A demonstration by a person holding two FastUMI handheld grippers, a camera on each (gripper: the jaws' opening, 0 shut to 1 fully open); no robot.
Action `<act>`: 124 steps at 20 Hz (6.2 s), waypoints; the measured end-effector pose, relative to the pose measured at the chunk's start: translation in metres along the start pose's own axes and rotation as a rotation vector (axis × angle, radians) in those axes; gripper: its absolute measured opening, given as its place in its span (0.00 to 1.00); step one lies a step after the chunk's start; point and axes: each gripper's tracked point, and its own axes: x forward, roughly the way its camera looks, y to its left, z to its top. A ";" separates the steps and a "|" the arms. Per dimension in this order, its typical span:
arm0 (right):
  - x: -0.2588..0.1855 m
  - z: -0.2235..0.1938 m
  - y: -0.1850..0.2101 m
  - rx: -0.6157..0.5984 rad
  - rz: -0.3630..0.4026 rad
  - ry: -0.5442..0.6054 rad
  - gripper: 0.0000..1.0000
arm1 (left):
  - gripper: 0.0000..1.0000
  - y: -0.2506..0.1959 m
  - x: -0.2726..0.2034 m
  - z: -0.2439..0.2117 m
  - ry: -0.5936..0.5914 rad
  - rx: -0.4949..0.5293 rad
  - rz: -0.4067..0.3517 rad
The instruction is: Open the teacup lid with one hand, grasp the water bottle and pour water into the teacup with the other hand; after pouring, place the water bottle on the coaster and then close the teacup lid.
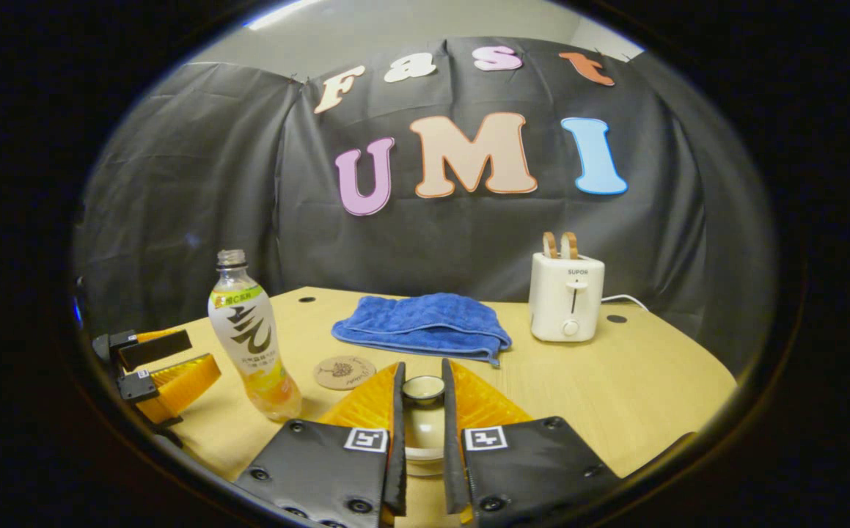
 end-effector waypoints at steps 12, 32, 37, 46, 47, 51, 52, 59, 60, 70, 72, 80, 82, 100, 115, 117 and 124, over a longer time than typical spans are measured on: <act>-0.028 0.014 -0.016 0.025 -0.004 -0.049 0.22 | 0.95 -0.023 0.026 -0.010 0.058 -0.020 -0.099; -0.042 0.005 -0.069 0.071 -0.068 -0.043 0.22 | 0.52 -0.005 0.085 -0.015 0.175 0.210 -0.011; -0.045 0.001 -0.082 0.072 -0.088 -0.040 0.22 | 0.52 -0.008 0.093 -0.007 0.159 0.410 -0.015; -0.050 0.000 -0.095 0.050 -0.115 -0.040 0.25 | 0.52 -0.044 0.093 -0.010 0.109 0.793 -0.086; -0.052 -0.002 -0.096 0.050 -0.117 -0.038 0.24 | 0.52 -0.049 0.093 -0.013 0.104 0.819 -0.097; -0.053 -0.008 -0.101 0.046 -0.127 -0.027 0.23 | 0.52 -0.059 0.092 -0.025 0.102 0.931 -0.126; -0.053 -0.009 -0.103 0.046 -0.129 -0.026 0.23 | 0.52 -0.059 0.092 -0.027 0.102 0.967 -0.129; -0.054 -0.015 -0.110 0.053 -0.133 -0.018 0.22 | 0.52 -0.058 0.090 -0.037 0.105 1.176 -0.156; -0.053 -0.017 -0.110 0.053 -0.133 -0.015 0.22 | 0.52 -0.058 0.090 -0.039 0.111 1.200 -0.158; -0.057 -0.025 -0.114 0.068 -0.122 0.003 0.22 | 0.53 -0.053 0.079 -0.046 0.142 1.451 -0.217; -0.058 -0.026 -0.115 0.069 -0.121 0.007 0.22 | 0.53 -0.053 0.075 -0.044 0.139 1.488 -0.228; -0.060 -0.034 -0.117 0.064 -0.117 0.012 0.24 | 0.53 -0.051 0.075 -0.035 0.149 1.667 -0.255; -0.061 -0.037 -0.116 0.058 -0.114 0.021 0.22 | 0.53 -0.052 0.077 -0.028 0.149 1.705 -0.256; -0.059 -0.039 -0.103 0.041 -0.080 0.020 0.22 | 0.53 -0.047 0.088 0.002 0.170 1.950 -0.258; -0.059 -0.040 -0.105 0.028 -0.081 0.026 0.22 | 0.53 -0.065 0.098 0.033 0.118 2.093 -0.263; -0.056 -0.042 -0.104 0.027 -0.080 0.032 0.22 | 0.53 -0.068 0.099 0.035 0.112 2.099 -0.263; -0.054 -0.040 -0.104 0.022 -0.084 0.031 0.22 | 0.53 -0.068 0.102 0.035 0.113 2.109 -0.269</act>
